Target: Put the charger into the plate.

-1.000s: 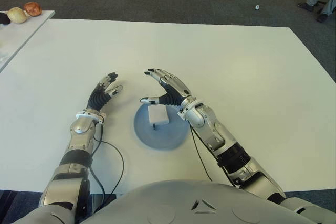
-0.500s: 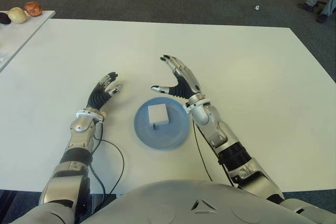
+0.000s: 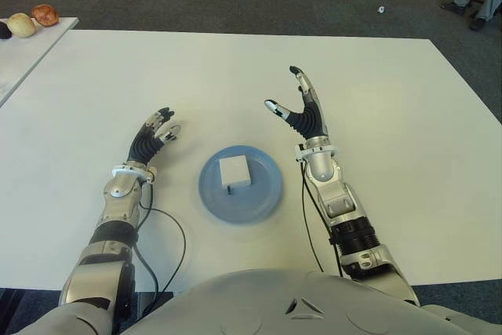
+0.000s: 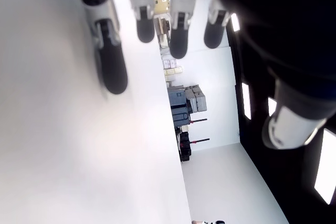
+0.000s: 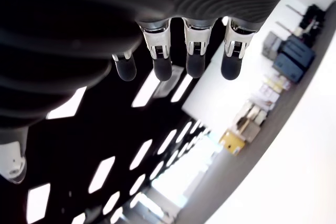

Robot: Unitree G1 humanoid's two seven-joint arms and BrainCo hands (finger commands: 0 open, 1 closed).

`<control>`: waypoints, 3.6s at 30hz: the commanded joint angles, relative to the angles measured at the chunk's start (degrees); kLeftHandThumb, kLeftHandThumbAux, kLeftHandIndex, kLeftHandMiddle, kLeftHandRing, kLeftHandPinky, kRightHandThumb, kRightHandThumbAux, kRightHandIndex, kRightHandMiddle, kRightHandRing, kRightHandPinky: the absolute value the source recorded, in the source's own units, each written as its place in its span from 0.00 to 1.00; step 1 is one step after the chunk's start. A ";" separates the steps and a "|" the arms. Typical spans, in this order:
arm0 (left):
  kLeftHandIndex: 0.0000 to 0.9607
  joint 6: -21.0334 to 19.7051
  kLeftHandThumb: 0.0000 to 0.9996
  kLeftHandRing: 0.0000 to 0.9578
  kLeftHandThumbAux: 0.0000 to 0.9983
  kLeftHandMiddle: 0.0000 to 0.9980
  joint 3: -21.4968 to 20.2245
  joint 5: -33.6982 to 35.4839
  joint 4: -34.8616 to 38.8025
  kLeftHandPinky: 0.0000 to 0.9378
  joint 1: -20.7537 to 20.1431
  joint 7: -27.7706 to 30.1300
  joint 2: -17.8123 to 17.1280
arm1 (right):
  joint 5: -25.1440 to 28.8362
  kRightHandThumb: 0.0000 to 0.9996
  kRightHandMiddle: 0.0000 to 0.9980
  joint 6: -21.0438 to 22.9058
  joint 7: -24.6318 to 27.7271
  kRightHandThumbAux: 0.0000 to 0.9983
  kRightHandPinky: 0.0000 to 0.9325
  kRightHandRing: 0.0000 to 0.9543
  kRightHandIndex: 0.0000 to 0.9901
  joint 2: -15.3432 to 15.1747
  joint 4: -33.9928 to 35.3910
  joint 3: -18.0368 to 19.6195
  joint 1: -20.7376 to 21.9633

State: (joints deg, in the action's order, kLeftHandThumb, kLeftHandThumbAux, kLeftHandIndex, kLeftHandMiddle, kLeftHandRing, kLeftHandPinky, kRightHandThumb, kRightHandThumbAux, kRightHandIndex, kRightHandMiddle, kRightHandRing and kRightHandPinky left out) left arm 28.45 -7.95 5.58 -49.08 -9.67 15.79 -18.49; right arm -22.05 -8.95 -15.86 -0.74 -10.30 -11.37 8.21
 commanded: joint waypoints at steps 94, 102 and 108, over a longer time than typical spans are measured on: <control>0.14 -2.77 0.00 0.11 0.57 0.17 -0.23 0.66 0.49 0.02 2.99 1.60 0.94 | 18.16 0.00 0.06 -17.00 12.41 0.82 0.08 0.05 0.07 -0.27 -41.33 13.84 5.60; 0.12 -3.21 0.00 0.10 0.57 0.15 -0.25 0.61 -0.18 0.01 2.25 1.98 0.43 | 18.02 0.00 0.06 -16.76 12.24 0.83 0.09 0.06 0.06 -0.02 -39.17 13.97 4.69; 0.11 -3.54 0.00 0.09 0.57 0.14 0.01 0.07 0.07 0.01 2.18 1.25 0.37 | 17.85 0.00 0.07 -16.84 12.18 0.83 0.10 0.06 0.06 0.01 -38.37 13.97 4.19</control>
State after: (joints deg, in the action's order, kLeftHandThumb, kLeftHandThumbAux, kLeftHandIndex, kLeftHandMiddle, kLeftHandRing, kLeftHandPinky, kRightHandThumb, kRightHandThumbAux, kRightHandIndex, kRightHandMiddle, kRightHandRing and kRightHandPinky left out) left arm 28.05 -8.47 6.70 -47.23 -8.59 16.82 -18.30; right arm -4.92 -28.20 -3.57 -0.99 -46.95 2.45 15.25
